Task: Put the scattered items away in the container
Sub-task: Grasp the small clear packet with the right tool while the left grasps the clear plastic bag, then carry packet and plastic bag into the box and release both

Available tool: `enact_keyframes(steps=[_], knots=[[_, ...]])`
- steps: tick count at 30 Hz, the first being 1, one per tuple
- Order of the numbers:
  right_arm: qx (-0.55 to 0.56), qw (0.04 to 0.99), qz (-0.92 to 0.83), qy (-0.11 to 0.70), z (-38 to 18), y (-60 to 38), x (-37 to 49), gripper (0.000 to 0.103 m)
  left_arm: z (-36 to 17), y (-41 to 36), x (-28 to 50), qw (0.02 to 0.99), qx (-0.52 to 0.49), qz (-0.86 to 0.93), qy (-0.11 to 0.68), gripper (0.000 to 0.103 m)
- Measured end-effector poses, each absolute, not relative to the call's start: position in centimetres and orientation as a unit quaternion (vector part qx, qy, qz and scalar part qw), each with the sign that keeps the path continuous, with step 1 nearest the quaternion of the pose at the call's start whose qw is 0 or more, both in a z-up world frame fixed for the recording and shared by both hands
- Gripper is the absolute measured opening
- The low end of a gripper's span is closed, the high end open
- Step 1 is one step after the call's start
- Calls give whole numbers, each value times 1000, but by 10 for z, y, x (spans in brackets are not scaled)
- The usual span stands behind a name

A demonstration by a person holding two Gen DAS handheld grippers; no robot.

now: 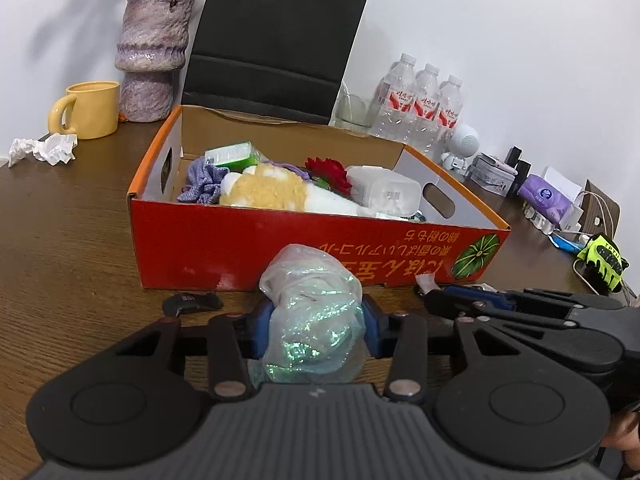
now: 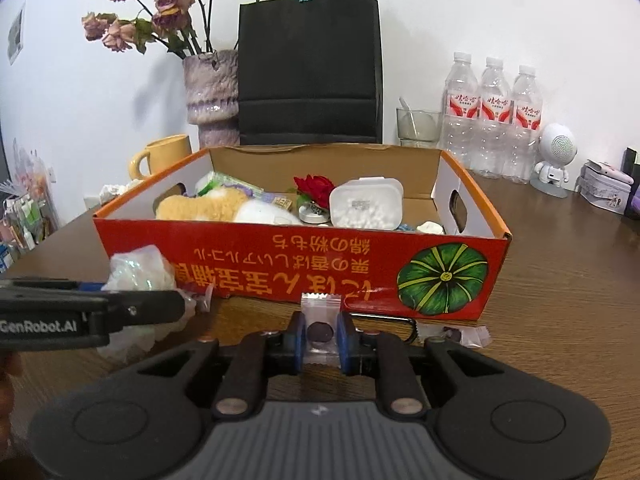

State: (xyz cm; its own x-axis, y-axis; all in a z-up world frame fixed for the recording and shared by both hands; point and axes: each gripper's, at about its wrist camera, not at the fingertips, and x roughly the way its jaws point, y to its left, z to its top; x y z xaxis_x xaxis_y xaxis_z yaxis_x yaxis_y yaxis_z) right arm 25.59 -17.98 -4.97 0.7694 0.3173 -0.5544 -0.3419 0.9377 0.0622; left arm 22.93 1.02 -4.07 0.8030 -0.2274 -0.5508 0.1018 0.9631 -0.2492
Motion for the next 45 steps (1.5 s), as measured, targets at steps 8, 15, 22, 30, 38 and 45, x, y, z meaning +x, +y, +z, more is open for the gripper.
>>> enact_keyframes(steps=[8, 15, 22, 30, 38, 45], knots=[[-20, 939, 186, 289, -49, -179, 252, 15, -40, 9, 229, 944, -102, -87, 301, 44], [-16, 942, 202, 267, -37, -180, 239, 15, -31, 5, 217, 951, -97, -101, 274, 45], [2, 955, 210, 211, 3, -190, 231, 15, 10, 2, 209, 963, -94, -120, 220, 45], [-2, 972, 164, 169, 46, -200, 285, 15, 49, 10, 260, 974, -104, -87, 183, 45], [14, 971, 125, 201, 27, -205, 370, 15, 33, 15, 335, 968, -120, -52, 213, 45], [9, 960, 113, 255, -4, -209, 419, 16, 9, 15, 379, 963, -107, -40, 245, 45]])
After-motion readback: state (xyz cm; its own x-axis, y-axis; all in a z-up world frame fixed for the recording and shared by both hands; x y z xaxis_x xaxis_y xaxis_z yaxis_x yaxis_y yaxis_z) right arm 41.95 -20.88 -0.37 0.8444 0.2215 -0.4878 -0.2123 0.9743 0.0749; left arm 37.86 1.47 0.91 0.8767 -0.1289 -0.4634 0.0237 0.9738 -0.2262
